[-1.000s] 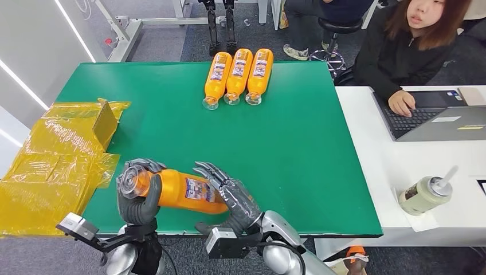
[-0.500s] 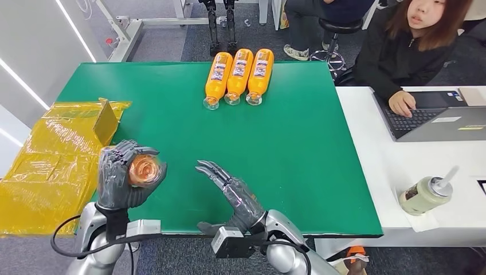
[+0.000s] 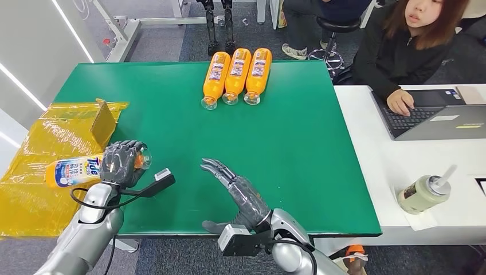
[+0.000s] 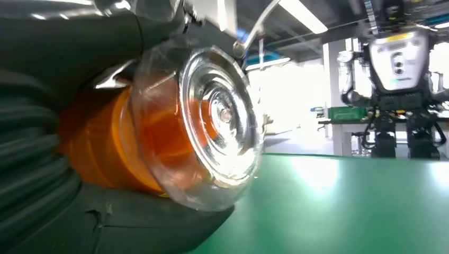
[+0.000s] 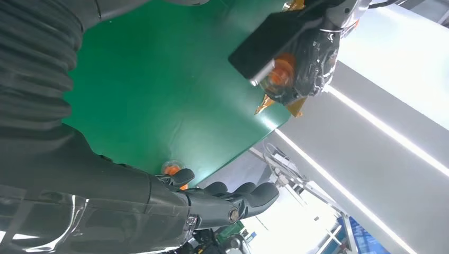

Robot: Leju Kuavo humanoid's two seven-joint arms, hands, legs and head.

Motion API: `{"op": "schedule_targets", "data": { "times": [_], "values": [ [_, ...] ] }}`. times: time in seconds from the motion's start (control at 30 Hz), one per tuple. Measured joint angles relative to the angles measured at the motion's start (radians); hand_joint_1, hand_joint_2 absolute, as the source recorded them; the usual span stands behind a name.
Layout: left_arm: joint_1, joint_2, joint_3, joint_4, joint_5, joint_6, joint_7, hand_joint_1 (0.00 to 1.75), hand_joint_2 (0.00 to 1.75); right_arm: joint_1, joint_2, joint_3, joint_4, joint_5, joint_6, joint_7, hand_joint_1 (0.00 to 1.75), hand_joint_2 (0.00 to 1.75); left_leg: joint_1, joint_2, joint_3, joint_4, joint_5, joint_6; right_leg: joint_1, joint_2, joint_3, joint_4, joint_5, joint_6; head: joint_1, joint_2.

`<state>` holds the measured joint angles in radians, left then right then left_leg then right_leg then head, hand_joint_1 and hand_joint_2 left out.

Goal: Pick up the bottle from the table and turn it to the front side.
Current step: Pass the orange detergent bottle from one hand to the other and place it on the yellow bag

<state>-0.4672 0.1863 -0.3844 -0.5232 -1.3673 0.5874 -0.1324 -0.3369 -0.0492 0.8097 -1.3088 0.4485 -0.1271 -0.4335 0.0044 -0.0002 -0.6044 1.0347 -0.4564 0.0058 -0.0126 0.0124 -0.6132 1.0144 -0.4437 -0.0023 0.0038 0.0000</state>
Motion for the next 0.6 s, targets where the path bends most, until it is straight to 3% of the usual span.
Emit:
{"op": "schedule_targets", "data": {
  "times": [0.03, 0.13, 0.17, 0.43, 0.6],
  "values": [
    [-0.009, 0.004, -0.004, 0.028, -0.016, -0.008, 0.019, 1.5, 1.75, 0.0, -0.001, 0.0, 0.0, 0.0, 0.0, 0.001, 0.0, 1.75, 0.0, 0.0, 0.0, 0.0, 0.0, 0.0, 0.0, 0.0, 0.0, 0.0, 0.0, 0.0, 0.0, 0.0],
    [-0.032, 0.014, -0.017, 0.095, -0.056, -0.041, 0.072, 0.19, 1.75, 0.004, -0.002, 0.0, 0.0, -0.002, -0.001, 0.003, 0.0, 1.75, 0.0, 0.0, -0.001, 0.0, 0.0, 0.0, 0.0, 0.0, -0.001, 0.0, 0.0, 0.0, 0.0, 0.0],
    [-0.038, 0.017, -0.02, 0.113, -0.065, -0.053, 0.087, 0.0, 1.75, 0.006, -0.003, 0.0, 0.0, -0.003, -0.001, 0.004, 0.0, 1.75, 0.0, 0.0, -0.001, 0.0, 0.0, 0.0, 0.0, 0.0, -0.001, 0.0, 0.0, 0.0, 0.0, 0.0],
    [-0.059, 0.035, -0.029, 0.175, -0.095, -0.075, 0.123, 0.0, 1.75, 0.012, -0.002, 0.0, 0.001, -0.012, 0.0, 0.008, 0.0, 1.75, 0.0, 0.0, -0.001, 0.0, 0.0, 0.0, 0.0, 0.0, -0.001, 0.0, 0.0, 0.0, 0.0, 0.0],
    [-0.065, 0.034, -0.028, 0.18, -0.105, -0.014, 0.069, 0.0, 1.75, 0.014, 0.003, 0.0, -0.003, 0.005, -0.002, 0.028, 0.0, 1.75, 0.0, 0.0, -0.001, 0.0, 0.0, 0.0, 0.0, 0.0, -0.001, 0.0, 0.0, 0.0, 0.0, 0.0]
  ]
}}
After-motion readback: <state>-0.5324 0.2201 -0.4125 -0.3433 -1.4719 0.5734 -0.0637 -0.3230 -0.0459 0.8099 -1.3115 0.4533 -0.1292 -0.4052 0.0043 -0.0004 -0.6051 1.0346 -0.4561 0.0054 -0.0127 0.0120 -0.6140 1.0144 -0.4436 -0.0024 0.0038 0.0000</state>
